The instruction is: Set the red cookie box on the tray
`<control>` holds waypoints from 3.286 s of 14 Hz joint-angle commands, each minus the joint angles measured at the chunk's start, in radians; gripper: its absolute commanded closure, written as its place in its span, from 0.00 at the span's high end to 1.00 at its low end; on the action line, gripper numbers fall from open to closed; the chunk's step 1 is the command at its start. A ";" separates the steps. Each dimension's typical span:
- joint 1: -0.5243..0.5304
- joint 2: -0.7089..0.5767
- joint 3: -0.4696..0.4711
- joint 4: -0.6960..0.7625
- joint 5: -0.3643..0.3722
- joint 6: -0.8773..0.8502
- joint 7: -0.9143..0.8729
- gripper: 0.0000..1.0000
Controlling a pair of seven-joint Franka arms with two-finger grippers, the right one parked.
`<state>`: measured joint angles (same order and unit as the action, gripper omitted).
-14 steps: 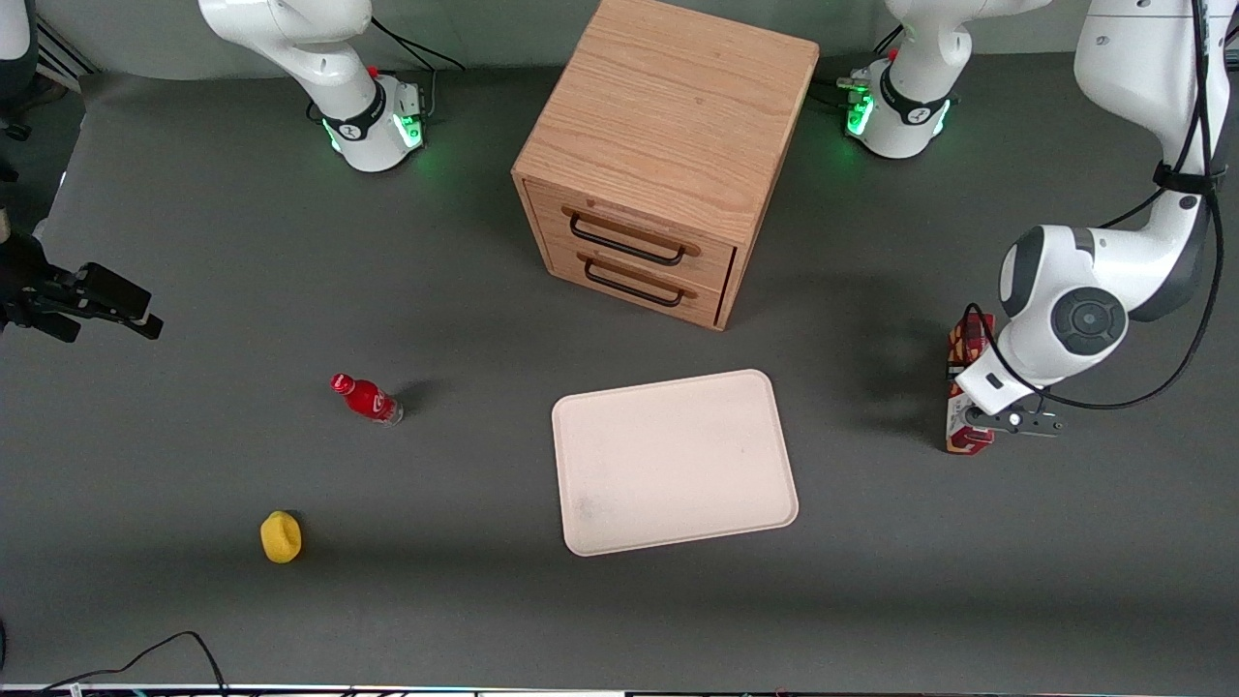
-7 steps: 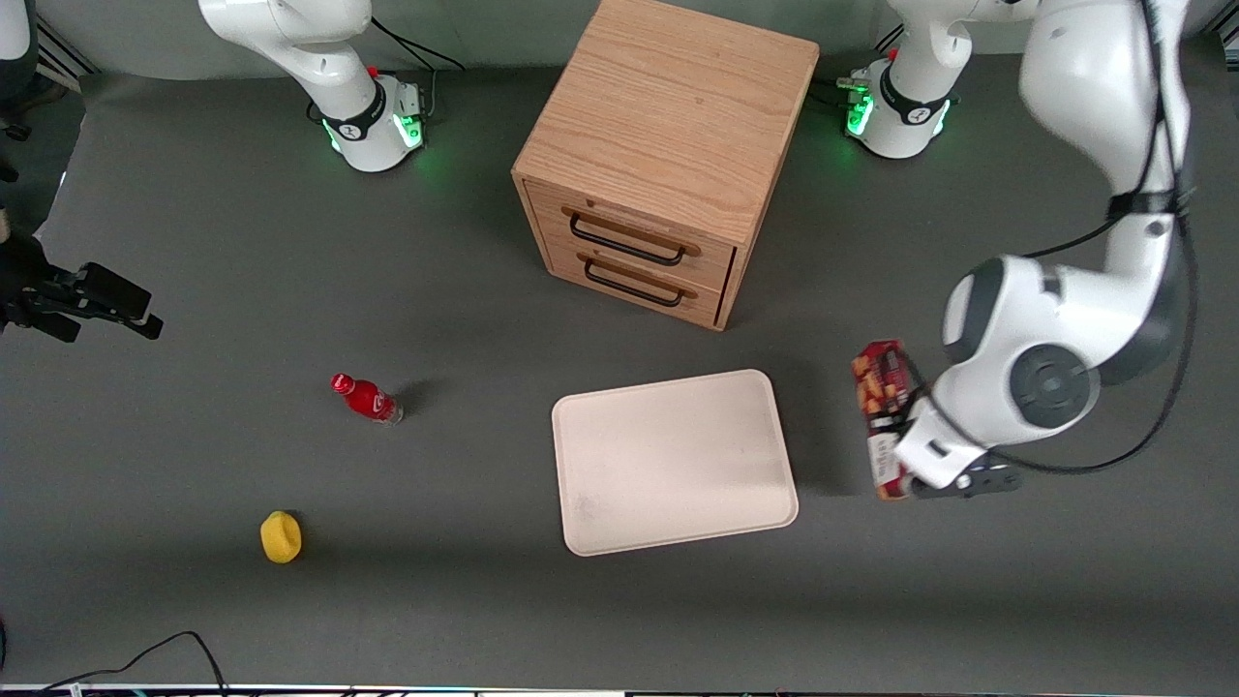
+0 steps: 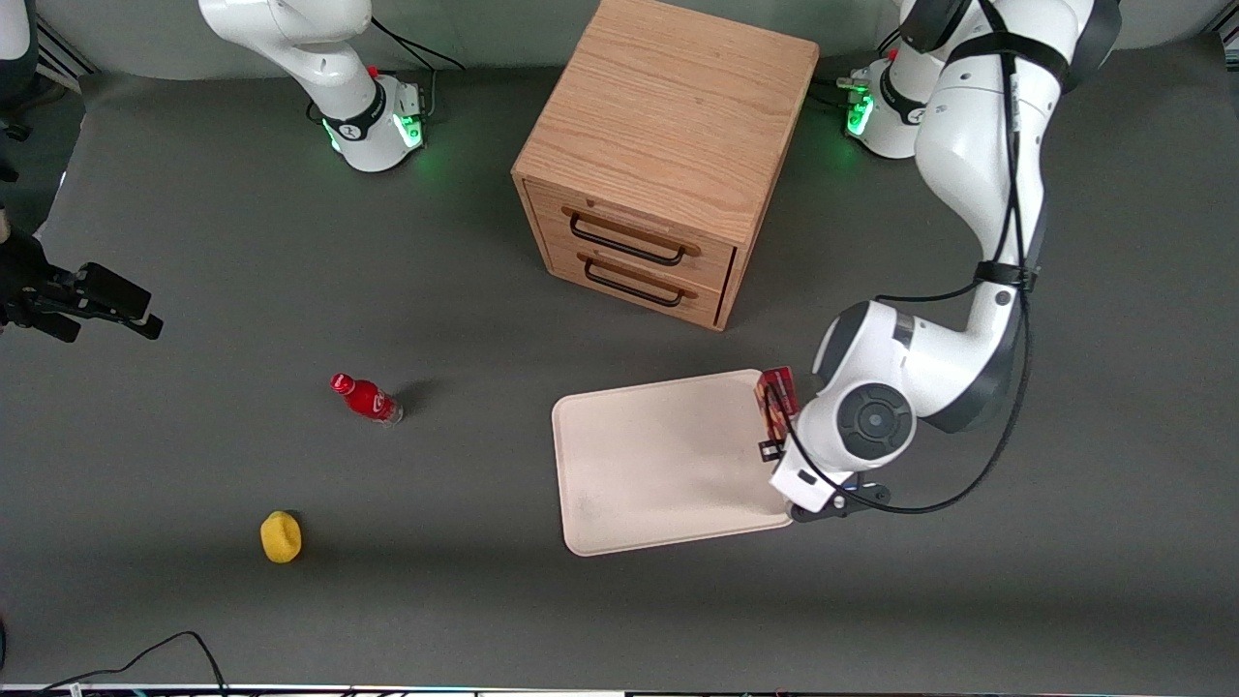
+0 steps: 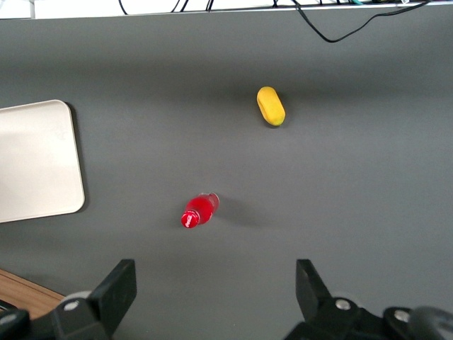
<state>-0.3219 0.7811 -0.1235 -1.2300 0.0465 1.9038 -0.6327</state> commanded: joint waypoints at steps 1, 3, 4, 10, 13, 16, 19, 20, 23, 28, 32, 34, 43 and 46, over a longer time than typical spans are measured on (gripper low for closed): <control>-0.049 0.035 0.021 0.037 0.001 0.004 -0.033 0.00; -0.058 0.058 0.022 0.026 0.029 0.041 -0.062 0.00; -0.060 0.067 0.022 0.026 0.045 0.047 -0.074 0.00; -0.051 0.041 0.021 0.010 0.079 0.021 -0.070 1.00; 0.042 -0.060 0.007 0.012 0.020 -0.090 -0.018 1.00; 0.148 -0.193 0.010 0.001 -0.031 -0.303 0.230 1.00; 0.254 -0.308 0.016 -0.069 -0.020 -0.411 0.338 1.00; 0.306 -0.371 0.015 -0.141 -0.019 -0.396 0.403 1.00; 0.432 -0.528 0.015 -0.279 -0.022 -0.373 0.622 1.00; 0.495 -0.822 0.025 -0.491 -0.028 -0.278 0.628 1.00; 0.454 -0.882 0.016 -0.638 -0.030 -0.165 0.613 1.00; 0.437 -0.892 0.015 -0.689 -0.030 -0.105 0.573 1.00; 0.294 -0.706 0.015 -0.528 0.042 -0.159 0.398 1.00; 0.308 -0.732 0.030 -0.528 0.033 -0.169 0.410 1.00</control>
<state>-0.0197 0.0743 -0.1061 -1.7718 0.0725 1.7673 -0.2268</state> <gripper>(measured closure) 0.000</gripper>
